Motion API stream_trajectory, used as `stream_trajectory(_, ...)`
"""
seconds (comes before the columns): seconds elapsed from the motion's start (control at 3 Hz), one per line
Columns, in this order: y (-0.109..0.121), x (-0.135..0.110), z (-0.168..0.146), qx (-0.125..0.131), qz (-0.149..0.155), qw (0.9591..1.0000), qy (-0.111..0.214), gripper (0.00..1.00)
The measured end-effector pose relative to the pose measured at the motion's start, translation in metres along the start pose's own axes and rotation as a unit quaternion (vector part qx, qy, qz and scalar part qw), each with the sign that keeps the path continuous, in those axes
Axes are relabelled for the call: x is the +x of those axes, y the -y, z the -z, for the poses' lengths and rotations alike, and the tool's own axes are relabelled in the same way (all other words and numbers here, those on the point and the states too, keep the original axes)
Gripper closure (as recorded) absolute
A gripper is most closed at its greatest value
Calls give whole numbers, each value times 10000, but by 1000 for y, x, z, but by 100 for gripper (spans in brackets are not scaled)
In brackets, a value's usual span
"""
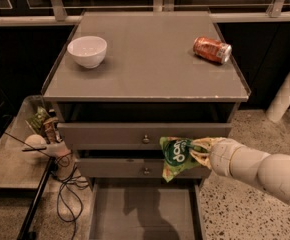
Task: Pick green rice chip bag from bottom drawer and place on counter
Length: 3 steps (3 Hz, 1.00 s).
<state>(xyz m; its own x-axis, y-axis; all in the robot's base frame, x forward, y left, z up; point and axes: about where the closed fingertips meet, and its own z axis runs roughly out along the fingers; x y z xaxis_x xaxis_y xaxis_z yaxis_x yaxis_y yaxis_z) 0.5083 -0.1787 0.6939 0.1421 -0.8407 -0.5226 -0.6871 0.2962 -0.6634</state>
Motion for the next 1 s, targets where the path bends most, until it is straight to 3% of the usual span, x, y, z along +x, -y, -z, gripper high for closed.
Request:
stream_trajectory(0.67,25,-65,58,405,664,9968,174,100)
stream_trajectory(1.0,37,-107,97,592,1005,9922,447,100)
